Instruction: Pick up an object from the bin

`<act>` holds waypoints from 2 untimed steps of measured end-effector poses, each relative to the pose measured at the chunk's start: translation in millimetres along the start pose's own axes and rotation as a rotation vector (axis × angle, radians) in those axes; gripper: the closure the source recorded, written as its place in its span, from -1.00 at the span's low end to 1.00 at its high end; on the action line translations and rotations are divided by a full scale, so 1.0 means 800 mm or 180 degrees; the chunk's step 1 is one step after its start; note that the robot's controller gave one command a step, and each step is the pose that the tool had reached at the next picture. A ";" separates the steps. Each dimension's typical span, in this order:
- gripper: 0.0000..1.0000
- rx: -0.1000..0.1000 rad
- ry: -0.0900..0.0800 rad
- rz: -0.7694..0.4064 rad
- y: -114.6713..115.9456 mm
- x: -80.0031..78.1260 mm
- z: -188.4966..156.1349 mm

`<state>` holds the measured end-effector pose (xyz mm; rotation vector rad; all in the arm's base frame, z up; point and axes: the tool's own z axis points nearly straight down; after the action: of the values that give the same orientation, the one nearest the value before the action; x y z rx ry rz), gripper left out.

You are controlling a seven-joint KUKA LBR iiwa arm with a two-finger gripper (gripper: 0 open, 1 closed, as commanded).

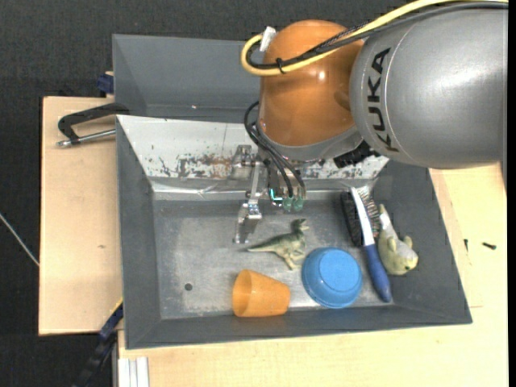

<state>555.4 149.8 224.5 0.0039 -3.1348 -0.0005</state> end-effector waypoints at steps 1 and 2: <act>-1.00 -0.0001 -0.0065 -0.0577 -0.083 0.014 0.144; -1.00 -0.0016 -0.0040 -0.0268 -0.141 -0.024 0.189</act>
Offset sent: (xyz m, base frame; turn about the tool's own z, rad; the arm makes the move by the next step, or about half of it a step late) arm -0.0155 -0.0659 -0.1159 -0.1864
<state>573.8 36.7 73.0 0.1362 -3.1443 -0.0087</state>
